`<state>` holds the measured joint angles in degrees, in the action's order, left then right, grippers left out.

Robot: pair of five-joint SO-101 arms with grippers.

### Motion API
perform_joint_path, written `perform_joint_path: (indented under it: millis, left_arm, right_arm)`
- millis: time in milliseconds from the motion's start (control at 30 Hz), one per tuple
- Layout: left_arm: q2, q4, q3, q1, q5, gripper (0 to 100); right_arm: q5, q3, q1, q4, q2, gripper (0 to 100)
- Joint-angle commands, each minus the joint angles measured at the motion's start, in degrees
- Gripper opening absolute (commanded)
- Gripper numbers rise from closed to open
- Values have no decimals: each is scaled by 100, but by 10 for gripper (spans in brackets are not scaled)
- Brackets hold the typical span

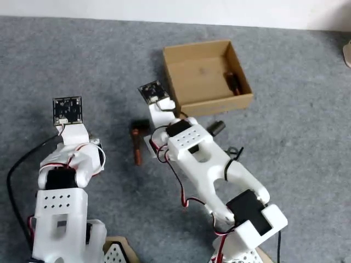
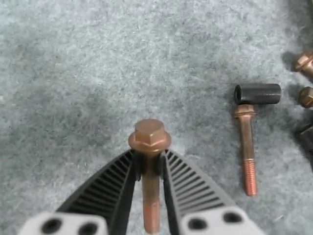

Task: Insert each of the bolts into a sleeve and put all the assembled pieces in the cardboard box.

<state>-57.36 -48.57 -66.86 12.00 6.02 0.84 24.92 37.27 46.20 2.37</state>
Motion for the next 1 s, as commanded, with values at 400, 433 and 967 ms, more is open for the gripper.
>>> perform_joint_path:
  millis: [400, 433, 967]
  left_arm:
    - [-127, 123, 48, 13, 9, 5]
    - [-127, 123, 48, 13, 9, 5]
    - [-127, 123, 40, 13, 9, 5]
  right_arm:
    - [-554, -251, -66, -242, 101, 123]
    - [-563, -259, -66, -251, 189, 123]
    - [-527, -769, -57, -215, 1622, 123]
